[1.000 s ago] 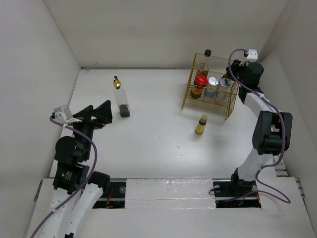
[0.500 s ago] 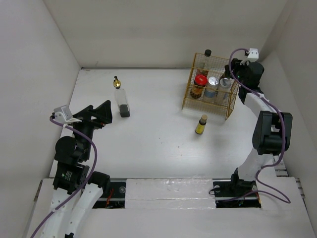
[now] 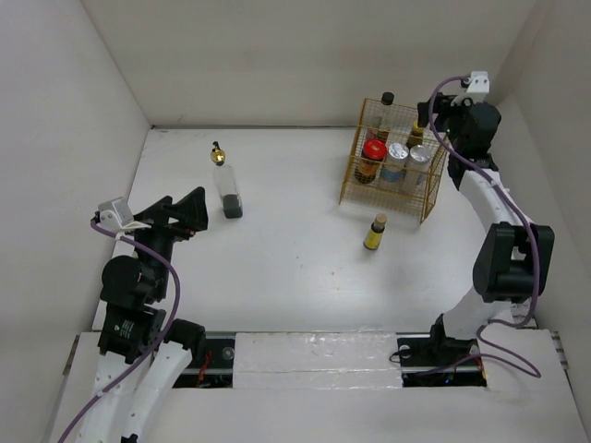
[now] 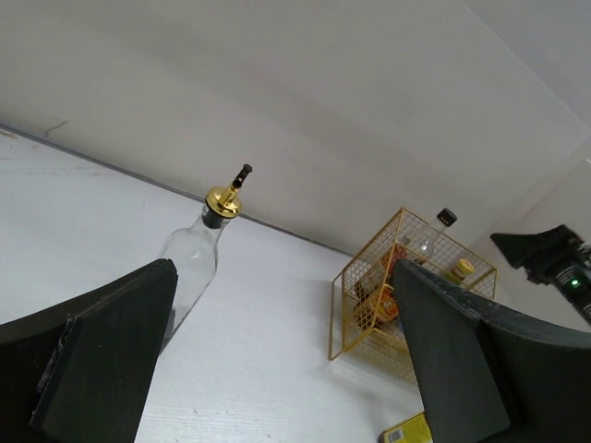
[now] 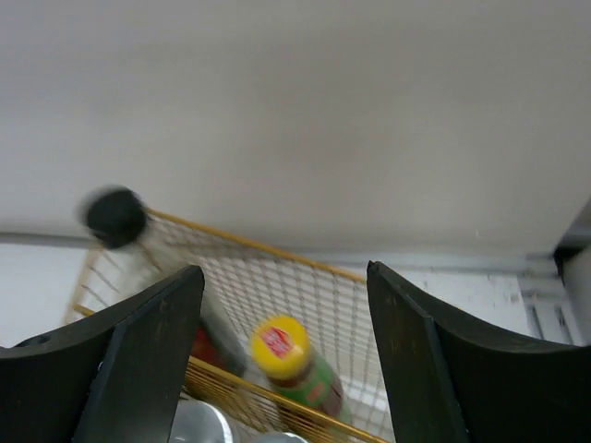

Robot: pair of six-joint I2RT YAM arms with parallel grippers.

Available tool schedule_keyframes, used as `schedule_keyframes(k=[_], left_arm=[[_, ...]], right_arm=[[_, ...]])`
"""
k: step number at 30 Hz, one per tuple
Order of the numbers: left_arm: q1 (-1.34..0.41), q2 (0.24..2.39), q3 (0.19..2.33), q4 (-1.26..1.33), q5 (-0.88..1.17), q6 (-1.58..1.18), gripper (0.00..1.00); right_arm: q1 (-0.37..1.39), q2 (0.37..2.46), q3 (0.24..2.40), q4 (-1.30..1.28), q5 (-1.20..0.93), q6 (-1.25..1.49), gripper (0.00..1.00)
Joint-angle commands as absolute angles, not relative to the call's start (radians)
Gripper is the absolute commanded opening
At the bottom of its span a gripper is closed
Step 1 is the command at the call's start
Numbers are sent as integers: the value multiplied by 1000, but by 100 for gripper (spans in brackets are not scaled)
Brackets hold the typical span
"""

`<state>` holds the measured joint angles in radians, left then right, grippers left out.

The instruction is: Organize the condiment bottles

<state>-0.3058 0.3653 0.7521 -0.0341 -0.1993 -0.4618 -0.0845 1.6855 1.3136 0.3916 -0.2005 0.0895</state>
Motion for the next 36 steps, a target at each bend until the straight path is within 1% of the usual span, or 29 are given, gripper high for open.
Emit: schedule_keyframes(k=[1,3,4,6,7,8,10,11,12,13,14,15,16,19,22,25,29,36], left_arm=[[-304,357,746,20,-206,-459,100],[-304,357,746,20,-206,-459,100],[-304,357,746,20,-206,-459,100],[-304,357,746,20,-215,-459,100],[-304,348,746,20,-224,-459,100],[-304,348,746,20,-224,-459,100],[-304,348,746,9,-235,-459,100],[-304,348,756,9,-235,-459,100],[-304,348,756,9,-248,-459,100],[-304,348,756,9,-249,-459,100],[-304,339,756,9,-261,-459,100],[-295,339,756,9,-261,-459,100],[-295,339,756,9,-261,-459,100],[-295,339,756,-2,-261,-468,100],[-295,339,756,8,-261,-468,100],[-295,330,756,-2,-252,-468,100],[-295,330,746,8,-252,-468,100],[-295,330,746,8,-229,-468,100]], right_arm=[[-19,1568,1419,404,-264,35,77],[15,1543,1419,383,-288,23,77],[55,1543,1419,383,-340,23,73],[110,1543,1419,383,-428,-3,57],[145,1552,1419,371,-490,-3,47],[216,1563,1431,371,-518,-12,25],[293,1611,1445,359,-581,-12,14],[373,1629,1457,359,-628,-21,13],[414,1649,1476,359,-647,-21,14],[454,1693,1486,359,-661,-21,19],[495,1719,1502,359,-675,-34,27],[565,1744,1522,341,-702,-43,49],[599,1794,1558,341,-703,-43,59],[707,1873,1655,327,-706,-72,78],[762,1972,1722,310,-654,-104,85],[762,2100,1854,310,-617,-92,86],[772,2172,1925,310,-569,-80,89],[772,2296,2060,310,-532,-71,90]])
